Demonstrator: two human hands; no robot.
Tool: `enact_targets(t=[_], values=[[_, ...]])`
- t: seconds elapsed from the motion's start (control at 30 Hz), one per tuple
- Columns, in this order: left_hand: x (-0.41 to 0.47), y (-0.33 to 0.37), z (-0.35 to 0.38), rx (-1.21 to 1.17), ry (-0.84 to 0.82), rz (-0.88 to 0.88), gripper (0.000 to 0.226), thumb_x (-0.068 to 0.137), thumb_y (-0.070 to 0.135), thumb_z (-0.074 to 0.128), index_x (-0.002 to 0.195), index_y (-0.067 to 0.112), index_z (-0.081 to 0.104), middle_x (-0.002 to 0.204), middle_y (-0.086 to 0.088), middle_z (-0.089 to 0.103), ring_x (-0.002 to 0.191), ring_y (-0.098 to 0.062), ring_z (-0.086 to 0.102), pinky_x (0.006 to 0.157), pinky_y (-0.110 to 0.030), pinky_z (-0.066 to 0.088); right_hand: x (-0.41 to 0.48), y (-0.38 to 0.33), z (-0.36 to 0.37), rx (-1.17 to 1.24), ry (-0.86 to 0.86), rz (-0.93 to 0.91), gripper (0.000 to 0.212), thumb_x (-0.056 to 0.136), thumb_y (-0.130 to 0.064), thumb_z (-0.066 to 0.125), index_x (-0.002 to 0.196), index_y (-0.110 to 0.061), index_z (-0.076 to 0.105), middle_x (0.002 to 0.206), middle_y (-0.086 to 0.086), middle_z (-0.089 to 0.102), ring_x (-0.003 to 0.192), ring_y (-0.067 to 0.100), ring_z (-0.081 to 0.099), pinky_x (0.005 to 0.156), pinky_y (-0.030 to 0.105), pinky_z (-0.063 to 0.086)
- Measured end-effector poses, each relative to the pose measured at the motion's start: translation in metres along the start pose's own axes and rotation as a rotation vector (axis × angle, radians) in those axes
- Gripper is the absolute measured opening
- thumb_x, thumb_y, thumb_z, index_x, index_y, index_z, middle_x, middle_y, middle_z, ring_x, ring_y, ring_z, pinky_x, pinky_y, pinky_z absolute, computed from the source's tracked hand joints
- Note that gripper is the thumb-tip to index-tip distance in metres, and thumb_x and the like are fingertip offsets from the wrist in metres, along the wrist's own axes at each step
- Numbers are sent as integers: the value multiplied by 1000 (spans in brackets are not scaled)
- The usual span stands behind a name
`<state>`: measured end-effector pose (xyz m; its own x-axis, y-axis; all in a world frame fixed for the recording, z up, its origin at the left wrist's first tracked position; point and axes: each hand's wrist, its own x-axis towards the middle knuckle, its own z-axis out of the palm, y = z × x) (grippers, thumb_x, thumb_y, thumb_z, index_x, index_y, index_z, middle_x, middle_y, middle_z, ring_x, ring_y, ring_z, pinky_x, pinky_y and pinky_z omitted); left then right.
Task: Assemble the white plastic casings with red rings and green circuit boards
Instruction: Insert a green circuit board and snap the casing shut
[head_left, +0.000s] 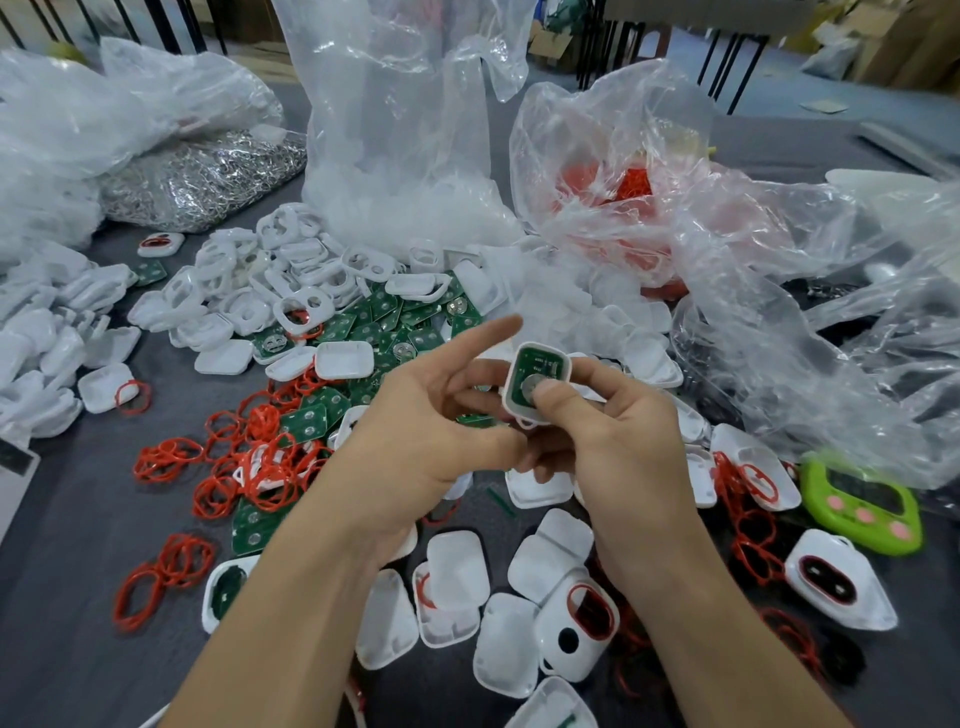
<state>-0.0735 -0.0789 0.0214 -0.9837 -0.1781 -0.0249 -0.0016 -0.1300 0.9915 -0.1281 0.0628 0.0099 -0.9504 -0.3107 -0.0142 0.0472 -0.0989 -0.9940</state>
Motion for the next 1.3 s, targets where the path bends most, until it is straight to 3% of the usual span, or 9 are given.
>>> enact_targets(t=[0.2, 0.27, 0.37, 0.47, 0.57, 0.77, 0.93, 1.1, 1.3], values=[[0, 0, 6, 94, 74, 46, 71, 71, -23, 76, 123, 26, 72, 101, -9, 78, 83, -22, 75, 75, -30, 62, -3, -5, -6, -223, 10, -72, 14, 89, -28, 71, 102, -31, 73, 76, 2, 77, 54, 14, 64, 54, 26, 49], [0, -1, 5, 80, 117, 47, 69, 72, -19, 79, 121, 29, 74, 104, -7, 77, 82, -20, 75, 74, -29, 62, -5, -6, -9, -479, 120, -190, 35, 83, -42, 73, 117, -41, 66, 92, -19, 76, 79, 4, 70, 67, 21, 52], [1, -1, 7, 63, 138, 41, 67, 73, -18, 80, 121, 28, 73, 98, -5, 78, 75, -18, 74, 69, -26, 60, -9, -11, -8, -709, 156, -406, 45, 84, -37, 73, 126, -46, 61, 117, -35, 61, 107, -2, 58, 85, 19, 49], [3, -2, 10, 8, 126, 34, 67, 73, -24, 76, 123, 20, 70, 80, -2, 78, 66, -13, 71, 66, -25, 59, -8, -9, -9, -809, 152, -559, 37, 86, -28, 70, 122, -33, 72, 129, -24, 57, 123, 6, 50, 101, 19, 44], [3, -3, 11, -13, 127, 31, 64, 74, -23, 76, 123, 16, 69, 76, -4, 78, 64, -13, 68, 67, -26, 61, -8, -5, -9, -861, 160, -588, 30, 86, -20, 75, 116, -25, 76, 127, -6, 62, 120, 13, 50, 98, 3, 31], [2, -2, 15, -5, 149, 26, 61, 74, -24, 75, 119, 17, 70, 86, -17, 78, 69, -18, 69, 71, -32, 62, -8, -3, -6, -878, 195, -677, 23, 82, -16, 78, 104, -17, 81, 118, -2, 68, 116, 13, 51, 96, 5, 34], [5, -3, 17, -1, 179, 5, 63, 72, -24, 76, 111, 25, 72, 85, -15, 79, 71, -23, 65, 74, -45, 59, -8, -4, -5, -889, 197, -693, 21, 75, -8, 85, 94, -16, 79, 112, -1, 72, 111, 12, 54, 98, 0, 30], [6, -4, 15, 8, 197, 11, 63, 71, -25, 76, 109, 25, 72, 82, -11, 79, 67, -20, 64, 63, -31, 58, -8, -5, -4, -884, 186, -726, 21, 73, -5, 87, 89, -14, 79, 99, -4, 74, 98, 15, 63, 91, 5, 38], [6, -5, 14, 47, 187, 0, 69, 71, -28, 72, 110, 29, 72, 82, -9, 79, 67, -20, 64, 67, -36, 54, -11, -15, -5, -525, 166, -507, 25, 78, -3, 81, 79, -26, 72, 76, -12, 71, 70, 9, 68, 64, 16, 54]])
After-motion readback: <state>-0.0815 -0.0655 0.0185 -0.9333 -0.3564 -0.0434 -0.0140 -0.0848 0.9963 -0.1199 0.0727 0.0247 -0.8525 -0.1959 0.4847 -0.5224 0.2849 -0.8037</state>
